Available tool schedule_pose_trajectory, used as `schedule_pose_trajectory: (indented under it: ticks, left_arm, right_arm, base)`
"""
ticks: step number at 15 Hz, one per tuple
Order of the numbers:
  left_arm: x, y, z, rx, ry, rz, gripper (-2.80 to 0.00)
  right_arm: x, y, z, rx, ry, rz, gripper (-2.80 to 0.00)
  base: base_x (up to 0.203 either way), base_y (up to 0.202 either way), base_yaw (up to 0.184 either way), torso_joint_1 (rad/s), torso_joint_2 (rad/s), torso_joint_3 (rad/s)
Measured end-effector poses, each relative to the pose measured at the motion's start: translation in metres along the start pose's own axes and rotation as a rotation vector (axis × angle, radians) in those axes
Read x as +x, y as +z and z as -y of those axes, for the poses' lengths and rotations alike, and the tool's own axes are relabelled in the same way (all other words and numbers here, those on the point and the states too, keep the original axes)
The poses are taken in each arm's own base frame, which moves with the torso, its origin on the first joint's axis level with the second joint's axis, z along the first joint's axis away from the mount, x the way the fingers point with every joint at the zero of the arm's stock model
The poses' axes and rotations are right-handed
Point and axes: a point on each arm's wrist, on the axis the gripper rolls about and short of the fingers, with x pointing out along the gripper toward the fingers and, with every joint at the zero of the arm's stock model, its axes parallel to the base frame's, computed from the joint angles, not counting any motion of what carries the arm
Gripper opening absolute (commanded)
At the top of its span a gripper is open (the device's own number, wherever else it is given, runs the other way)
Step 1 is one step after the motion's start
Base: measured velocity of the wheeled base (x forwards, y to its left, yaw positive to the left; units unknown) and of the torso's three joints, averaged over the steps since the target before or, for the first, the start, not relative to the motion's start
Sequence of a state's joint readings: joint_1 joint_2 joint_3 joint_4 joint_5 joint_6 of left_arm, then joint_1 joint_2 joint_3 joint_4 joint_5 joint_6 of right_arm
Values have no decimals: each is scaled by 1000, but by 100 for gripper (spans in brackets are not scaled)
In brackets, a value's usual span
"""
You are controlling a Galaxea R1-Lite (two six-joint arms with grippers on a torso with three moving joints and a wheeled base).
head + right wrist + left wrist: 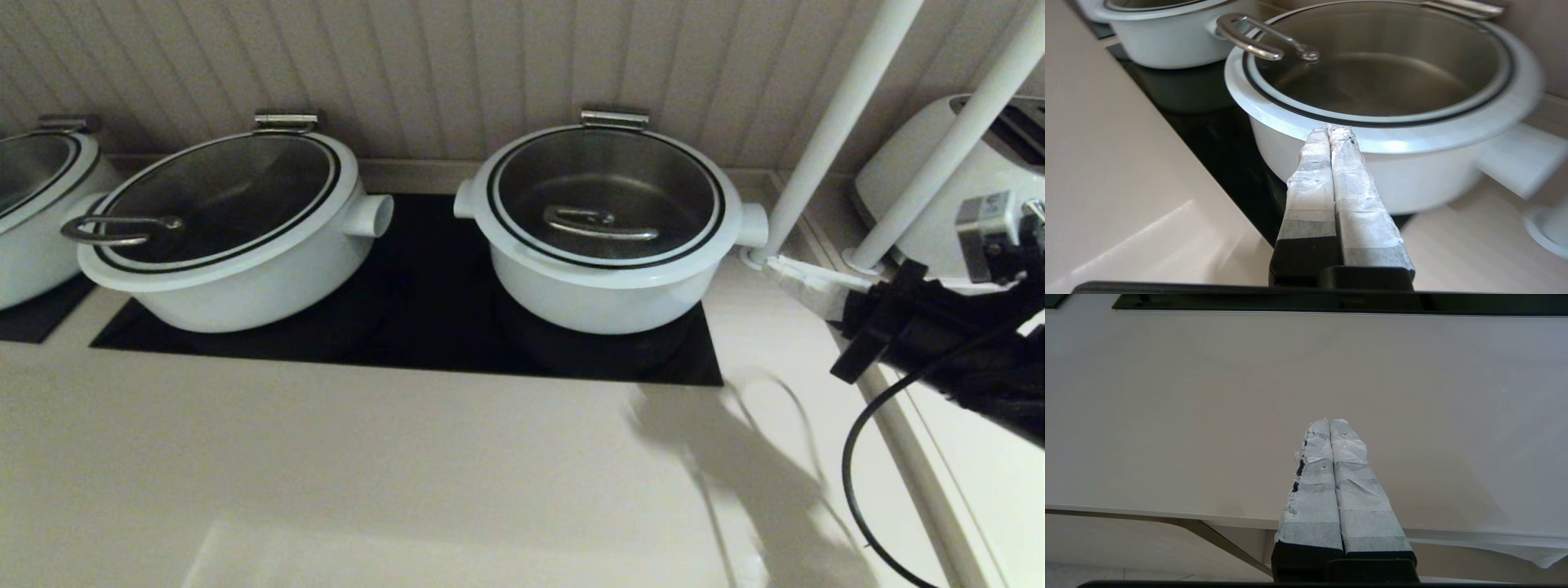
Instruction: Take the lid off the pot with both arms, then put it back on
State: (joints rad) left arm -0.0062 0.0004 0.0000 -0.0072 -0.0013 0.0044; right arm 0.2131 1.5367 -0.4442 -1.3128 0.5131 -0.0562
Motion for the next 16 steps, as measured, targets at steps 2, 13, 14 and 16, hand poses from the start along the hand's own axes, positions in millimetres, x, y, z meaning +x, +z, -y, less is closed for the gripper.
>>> schedule_pose_trajectory:
  ticks: [2, 13, 14, 16]
  left_arm:
    - [0, 0, 0, 0, 0, 0, -280]
    - [0, 0, 0, 0, 1, 0, -280]
    - [0, 0, 0, 0, 0, 0, -280]
    - [0, 0, 0, 0, 0, 0, -280]
  right_arm:
    - [-16, 3, -5, -2, -41, -12, -280]
    - [-130, -11, -42, -83, -334, -151, -280]
    - [-136, -12, -45, -84, -354, -170, -280]
    - [-147, -12, -51, -85, -411, -203, -280]
  base:
    - [0, 0, 0, 0, 0, 0]
    - [0, 0, 0, 0, 0, 0]
    - [0, 0, 0, 0, 0, 0]
    - [0, 0, 0, 0, 0, 0]
